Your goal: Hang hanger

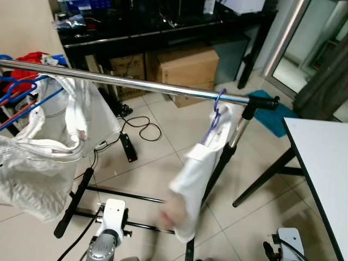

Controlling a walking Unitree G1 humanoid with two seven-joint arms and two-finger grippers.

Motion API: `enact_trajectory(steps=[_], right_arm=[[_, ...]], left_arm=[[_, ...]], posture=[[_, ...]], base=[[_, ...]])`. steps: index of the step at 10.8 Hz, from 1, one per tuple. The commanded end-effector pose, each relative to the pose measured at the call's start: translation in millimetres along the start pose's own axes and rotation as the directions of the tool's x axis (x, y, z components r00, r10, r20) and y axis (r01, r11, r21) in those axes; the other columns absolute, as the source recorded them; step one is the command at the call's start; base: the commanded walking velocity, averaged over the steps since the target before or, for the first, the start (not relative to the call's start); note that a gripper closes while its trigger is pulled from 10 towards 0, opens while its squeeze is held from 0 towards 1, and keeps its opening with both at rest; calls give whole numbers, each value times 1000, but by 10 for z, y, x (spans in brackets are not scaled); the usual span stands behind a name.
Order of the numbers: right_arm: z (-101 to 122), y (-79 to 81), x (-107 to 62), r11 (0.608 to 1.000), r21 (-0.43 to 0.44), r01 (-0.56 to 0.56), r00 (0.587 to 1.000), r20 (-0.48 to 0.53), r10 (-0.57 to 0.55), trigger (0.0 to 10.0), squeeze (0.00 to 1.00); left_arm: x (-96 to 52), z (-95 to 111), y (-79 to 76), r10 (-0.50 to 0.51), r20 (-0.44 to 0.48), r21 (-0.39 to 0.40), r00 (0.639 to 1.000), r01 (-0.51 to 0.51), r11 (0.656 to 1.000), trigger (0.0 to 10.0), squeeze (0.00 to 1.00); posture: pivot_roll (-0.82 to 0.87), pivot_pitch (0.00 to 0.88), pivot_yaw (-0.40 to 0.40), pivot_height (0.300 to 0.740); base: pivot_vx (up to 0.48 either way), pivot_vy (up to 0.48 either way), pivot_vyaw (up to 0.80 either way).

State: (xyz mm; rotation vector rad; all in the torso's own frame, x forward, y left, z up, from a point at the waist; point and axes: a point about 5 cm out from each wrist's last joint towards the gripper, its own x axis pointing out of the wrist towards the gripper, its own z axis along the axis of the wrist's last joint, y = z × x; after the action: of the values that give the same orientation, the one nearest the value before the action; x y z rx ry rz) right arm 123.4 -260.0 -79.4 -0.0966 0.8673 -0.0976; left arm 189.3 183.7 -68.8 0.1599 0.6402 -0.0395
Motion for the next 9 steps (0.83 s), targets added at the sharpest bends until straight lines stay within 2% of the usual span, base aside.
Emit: enact_trajectory(steps=[1,2,4,6,9], right_arm=[[-48,-44,-20,1000,4,15,1000,-15,-15,10000,0],[-83,-9,-3,1000,11,23,999,-46,-23,10000,0],[7,71,64,1000,22,6,999,-38,-6,10000,0],[61,170,107,997,-56,-47,998,-43,44,10000,0],[-52,170,70,996,-68,-52,995,-83,46,10000,0]], left_arm=[[-18,-55,-8,-7,-30,-7,1000,7,1000,10000,0],[-23,-84,-9,-14,-52,-3,999,14,1000,10000,0],[-36,-120,18,-15,-74,2,997,15,1000,10000,0],[-41,-143,37,-13,-94,-14,995,12,1000,10000,0],[-46,-154,36,-15,-99,-21,995,13,1000,10000,0]], posture=[[95,8,-43,740],[85,6,-38,740],[70,2,-32,740],[69,0,-31,740],[78,0,-32,740]], base=[[0,0,0],[0,0,0],[0,0,0],[0,0,0],[0,0,0]])
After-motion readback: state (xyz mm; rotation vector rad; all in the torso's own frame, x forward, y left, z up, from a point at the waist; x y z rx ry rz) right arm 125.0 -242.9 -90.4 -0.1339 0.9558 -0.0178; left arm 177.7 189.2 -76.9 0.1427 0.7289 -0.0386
